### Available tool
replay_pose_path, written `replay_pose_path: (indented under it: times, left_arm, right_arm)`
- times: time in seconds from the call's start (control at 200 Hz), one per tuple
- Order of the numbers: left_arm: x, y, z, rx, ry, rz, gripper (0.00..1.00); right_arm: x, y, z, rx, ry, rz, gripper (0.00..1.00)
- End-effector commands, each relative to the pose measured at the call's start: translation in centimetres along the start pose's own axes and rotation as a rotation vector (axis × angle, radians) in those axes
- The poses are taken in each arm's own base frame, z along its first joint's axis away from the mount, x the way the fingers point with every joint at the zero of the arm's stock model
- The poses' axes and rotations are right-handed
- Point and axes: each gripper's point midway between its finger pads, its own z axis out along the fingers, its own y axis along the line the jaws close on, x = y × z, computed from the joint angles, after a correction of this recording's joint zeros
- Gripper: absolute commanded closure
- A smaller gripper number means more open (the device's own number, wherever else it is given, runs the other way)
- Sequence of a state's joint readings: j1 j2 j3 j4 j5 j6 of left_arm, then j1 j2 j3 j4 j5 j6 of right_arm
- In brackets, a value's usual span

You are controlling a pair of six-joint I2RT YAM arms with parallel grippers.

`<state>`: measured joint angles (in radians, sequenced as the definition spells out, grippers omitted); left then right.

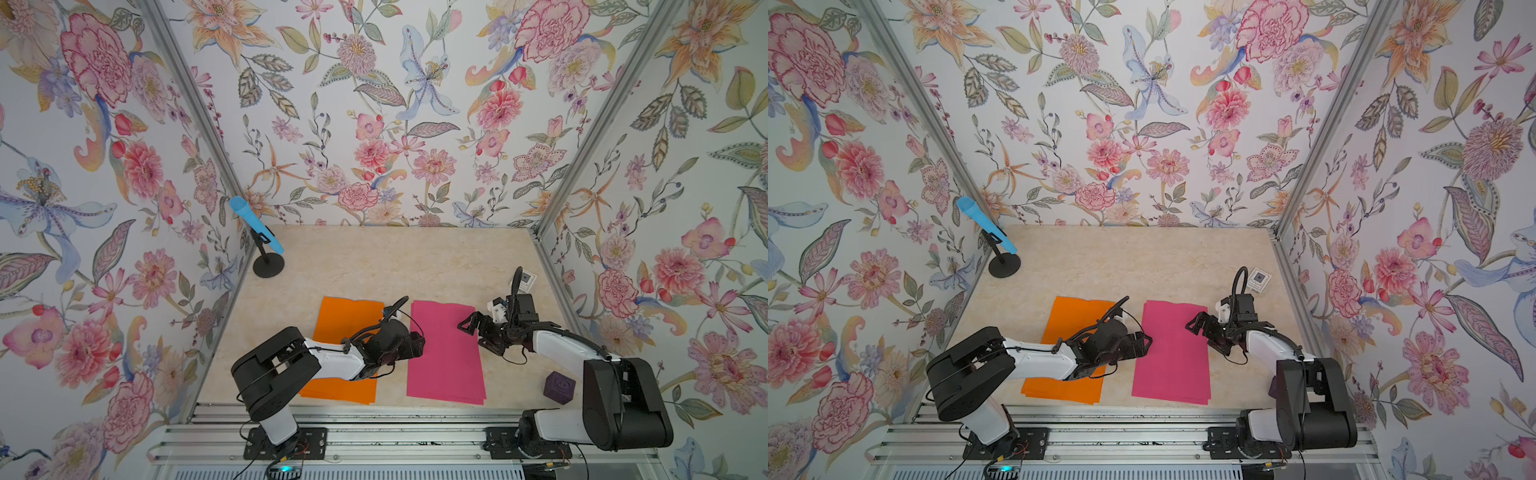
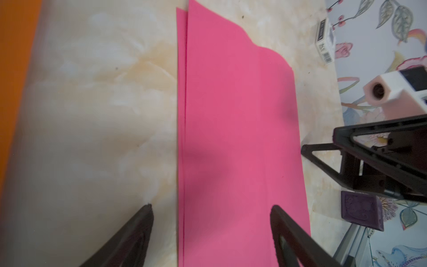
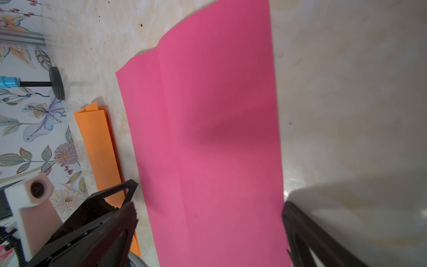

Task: Sort the scattered colored papers by color
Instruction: Place the colored paper, then reset both arms

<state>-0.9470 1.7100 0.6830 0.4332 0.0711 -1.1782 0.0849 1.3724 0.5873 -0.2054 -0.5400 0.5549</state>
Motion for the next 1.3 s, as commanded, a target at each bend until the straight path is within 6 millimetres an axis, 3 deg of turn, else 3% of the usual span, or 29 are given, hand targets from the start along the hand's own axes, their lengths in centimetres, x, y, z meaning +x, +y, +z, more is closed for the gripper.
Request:
replay_pose_path:
  times: [0.0,0.135,0.215,0.275,0.435,0.46,0.57,0.721,0.851,0.986,1.166,1.296]
  left_arm:
    - [0.8,-0.3,0.8,0.054,0.038,-0.043,0.19]
    - [-0.5,-0.9,0.6,0.024,0.021,0.005,0.16]
    - [-2.2,-1.0,-0.2,-0.030,-0.005,0.063,0.06]
    - [-3.8,-0.7,-1.0,-0.083,-0.032,0.112,0.05]
    - [-9.1,1.4,-4.2,-0.252,-0.136,0.224,0.04]
    - [-10.5,0.9,-5.5,-0.246,-0.177,0.240,0.03]
    - [-15.1,2.0,-9.0,-0.314,-0.292,0.288,0.00]
    - [-20.8,5.8,-14.1,-0.546,-0.484,0.336,0.00]
    - [-23.4,7.7,-17.3,-0.704,-0.632,0.454,0.00]
    - [-26.0,11.8,-21.2,-0.876,-0.735,0.441,0.00]
    - [-27.3,17.4,-25.4,-0.970,-0.827,0.414,0.00]
    - [-25.2,22.1,-27.8,-1.043,-0.906,0.368,0.00]
  right_arm:
    - [0.1,-0.3,-0.5,0.029,-0.007,0.004,0.00]
    - [-1.8,0.2,-1.9,0.085,-0.050,-0.037,0.00]
    - [-3.2,0.4,-3.0,0.134,-0.090,-0.070,0.00]
    - [-4.0,0.6,-3.7,0.154,-0.117,-0.087,0.00]
    - [-5.7,0.4,-5.4,0.209,-0.211,-0.128,0.00]
    - [-6.0,0.3,-5.8,0.224,-0.232,-0.138,0.00]
    - [-7.3,1.1,-7.6,0.220,-0.322,-0.189,0.00]
    - [-8.9,1.7,-9.6,0.202,-0.478,-0.239,0.00]
    - [-10.4,1.5,-11.4,0.222,-0.658,-0.281,0.00]
    - [-11.5,0.9,-12.6,0.259,-0.795,-0.317,0.00]
    - [-12.2,-1.4,-13.3,0.350,-0.925,-0.321,0.00]
    - [-12.3,-2.5,-12.3,0.382,-0.942,-0.351,0.00]
